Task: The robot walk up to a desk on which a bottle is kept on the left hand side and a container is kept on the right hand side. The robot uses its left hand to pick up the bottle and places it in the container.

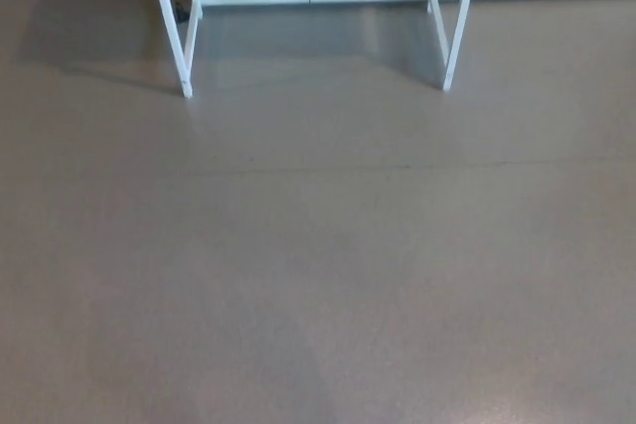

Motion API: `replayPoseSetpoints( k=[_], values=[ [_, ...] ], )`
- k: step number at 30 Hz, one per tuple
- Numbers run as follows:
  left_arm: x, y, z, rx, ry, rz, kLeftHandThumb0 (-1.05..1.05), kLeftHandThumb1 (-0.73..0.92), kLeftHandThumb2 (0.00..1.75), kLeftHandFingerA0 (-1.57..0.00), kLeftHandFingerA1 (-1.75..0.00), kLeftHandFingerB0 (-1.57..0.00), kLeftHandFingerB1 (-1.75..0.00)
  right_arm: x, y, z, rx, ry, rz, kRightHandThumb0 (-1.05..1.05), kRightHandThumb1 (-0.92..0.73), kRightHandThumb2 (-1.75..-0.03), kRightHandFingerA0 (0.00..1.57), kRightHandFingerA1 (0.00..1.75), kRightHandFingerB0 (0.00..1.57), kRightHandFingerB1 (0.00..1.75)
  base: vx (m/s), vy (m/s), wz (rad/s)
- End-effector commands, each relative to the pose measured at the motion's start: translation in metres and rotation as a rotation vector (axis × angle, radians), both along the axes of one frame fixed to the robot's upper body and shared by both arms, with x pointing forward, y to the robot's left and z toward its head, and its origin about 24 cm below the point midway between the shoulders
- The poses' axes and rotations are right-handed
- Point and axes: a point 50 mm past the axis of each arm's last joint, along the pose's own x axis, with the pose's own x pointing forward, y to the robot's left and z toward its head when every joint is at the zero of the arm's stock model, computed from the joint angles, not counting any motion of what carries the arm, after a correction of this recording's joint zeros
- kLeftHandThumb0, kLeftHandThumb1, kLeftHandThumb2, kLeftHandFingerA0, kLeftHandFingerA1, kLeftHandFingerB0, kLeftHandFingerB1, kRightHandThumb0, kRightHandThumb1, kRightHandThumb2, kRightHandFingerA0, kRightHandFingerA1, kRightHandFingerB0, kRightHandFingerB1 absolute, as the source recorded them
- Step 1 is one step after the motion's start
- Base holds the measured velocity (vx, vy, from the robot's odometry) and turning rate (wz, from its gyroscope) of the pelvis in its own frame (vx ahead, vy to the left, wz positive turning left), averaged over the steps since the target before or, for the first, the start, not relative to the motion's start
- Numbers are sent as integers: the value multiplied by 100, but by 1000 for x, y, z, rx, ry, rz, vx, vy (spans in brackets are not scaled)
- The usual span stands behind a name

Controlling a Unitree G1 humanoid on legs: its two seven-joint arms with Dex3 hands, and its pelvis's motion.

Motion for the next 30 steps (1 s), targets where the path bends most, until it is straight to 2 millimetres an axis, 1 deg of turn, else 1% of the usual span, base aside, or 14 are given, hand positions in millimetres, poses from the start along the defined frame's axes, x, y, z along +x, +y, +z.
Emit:
replayPoseSetpoints(
  k=[1,2,4,9,10,12,14,19,21,27,28,30],
  values=[
    [12,28,48,-281,-345,179,-9,71,61,-41,-36,-35,-32,-1,-9,65,189,-316,-119,2,-55,-96,31,56,6,45,0,0,0],
    [12,28,48,-282,-347,176,-13,70,63,-40,-37,-34,-32,-2,-8,65,187,-314,-127,1,-54,-95,33,57,8,46,0,0,0],
    [11,28,50,-289,-348,176,-9,70,61,-41,-36,-35,-32,-6,-4,65,184,-304,-144,0,-54,-95,33,57,8,46,28,-8,3],
    [15,27,52,-289,-342,160,-11,70,61,-42,-36,-33,-31,-8,-1,69,200,-303,-149,-1,-55,-96,32,57,6,46,64,-132,9],
    [15,26,52,-293,-342,158,-12,71,61,-42,-36,-33,-31,-8,0,72,204,-306,-150,-2,-55,-96,34,58,6,46,6,-227,39],
    [14,22,51,-291,-339,178,-13,70,61,-45,-38,-37,-32,-8,1,74,201,-300,-130,-3,-54,-95,37,59,6,46,168,-481,9],
    [14,22,52,-295,-338,181,-13,71,61,-43,-37,-37,-32,-8,1,75,195,-295,-123,-5,-52,-93,38,59,6,46,125,-437,16],
    [16,21,58,-298,-343,148,-16,70,61,-45,-38,-36,-32,-7,3,77,198,-278,-133,-5,-53,-94,34,58,5,45,160,-134,0],
    [18,20,59,-303,-345,136,-16,70,61,-43,-38,-35,-32,-8,4,77,205,-280,-147,-8,-51,-93,35,59,6,46,204,-91,-3],
    [21,19,62,-304,-341,133,-15,69,61,-43,-37,-36,-32,-7,5,79,213,-280,-143,-9,-53,-94,37,59,4,45,237,77,-11],
    [22,20,63,-307,-339,123,-23,64,68,-40,-41,-34,-37,-7,6,80,207,-273,-151,-8,-54,-95,36,59,5,45,420,274,4],
    [22,20,63,-309,-340,118,-24,63,68,-39,-41,-34,-37,-7,6,79,203,-270,-152,-8,-53,-94,35,59,4,45,428,240,-35]
  ],
)
